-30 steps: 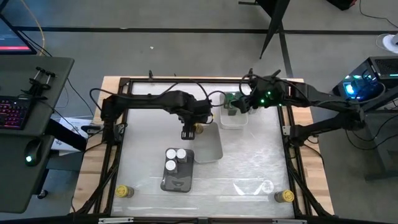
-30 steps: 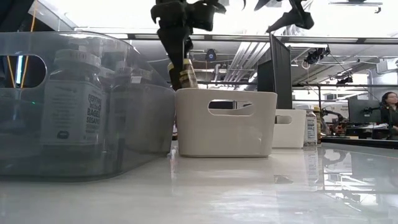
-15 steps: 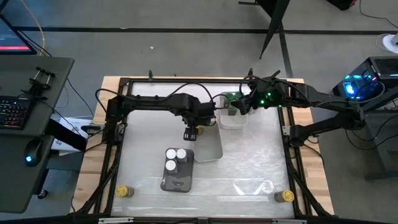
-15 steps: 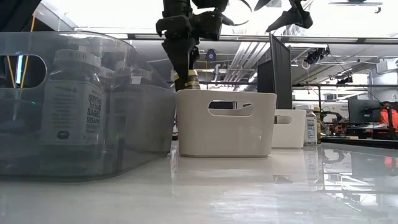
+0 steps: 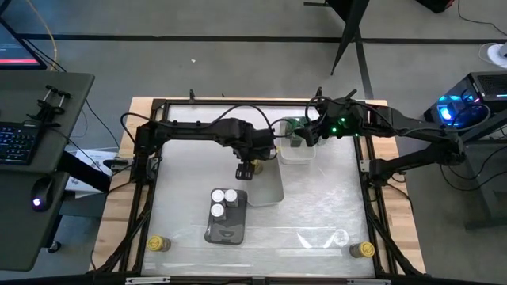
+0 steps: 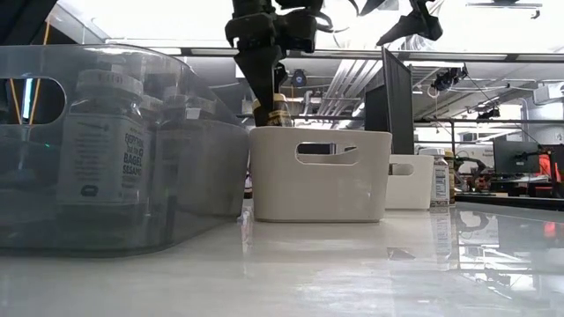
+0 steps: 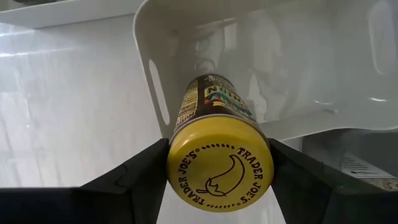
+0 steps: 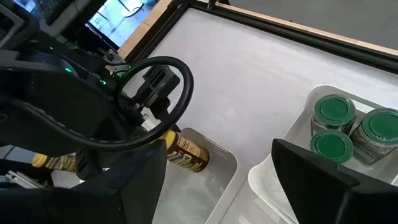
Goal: Sort spices by type
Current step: Put the yellow seasoning bottle into the gray bin
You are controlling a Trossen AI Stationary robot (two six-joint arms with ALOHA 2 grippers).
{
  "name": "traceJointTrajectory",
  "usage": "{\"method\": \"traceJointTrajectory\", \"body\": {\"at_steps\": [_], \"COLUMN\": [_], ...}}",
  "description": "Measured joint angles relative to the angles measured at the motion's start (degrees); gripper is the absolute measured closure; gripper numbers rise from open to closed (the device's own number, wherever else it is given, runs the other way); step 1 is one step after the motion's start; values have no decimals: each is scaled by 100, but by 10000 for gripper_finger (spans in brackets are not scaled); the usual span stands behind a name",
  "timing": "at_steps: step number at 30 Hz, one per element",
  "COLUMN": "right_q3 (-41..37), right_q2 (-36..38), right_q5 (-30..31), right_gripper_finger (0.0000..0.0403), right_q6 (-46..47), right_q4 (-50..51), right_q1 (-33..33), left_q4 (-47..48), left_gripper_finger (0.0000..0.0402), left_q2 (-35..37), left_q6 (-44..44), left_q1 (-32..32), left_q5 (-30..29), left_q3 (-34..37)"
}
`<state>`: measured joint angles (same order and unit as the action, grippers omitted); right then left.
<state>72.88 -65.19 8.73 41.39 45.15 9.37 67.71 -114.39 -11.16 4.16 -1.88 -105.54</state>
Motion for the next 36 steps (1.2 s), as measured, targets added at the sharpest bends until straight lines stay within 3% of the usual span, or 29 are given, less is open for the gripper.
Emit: {"method": "traceJointTrajectory", "body": {"at_steps": [16, 31, 36], "right_q3": [0, 0, 0], "right_q2": [0, -2, -2], "right_q5": [-3, -16, -15], "right_gripper_finger": [116, 116, 116], "right_q6": [107, 117, 74], "right_q4": [2, 2, 2], "right_q1": [0, 0, 0], "left_q4": [-59, -123, 265], "left_gripper_finger": [161, 136, 135], "left_q2": [-112, -332, -293], "left_q6": [129, 209, 212], "left_q1": [-26, -24, -24], "left_q5": [104, -8, -8], "left_q3": [83, 81, -314]}}
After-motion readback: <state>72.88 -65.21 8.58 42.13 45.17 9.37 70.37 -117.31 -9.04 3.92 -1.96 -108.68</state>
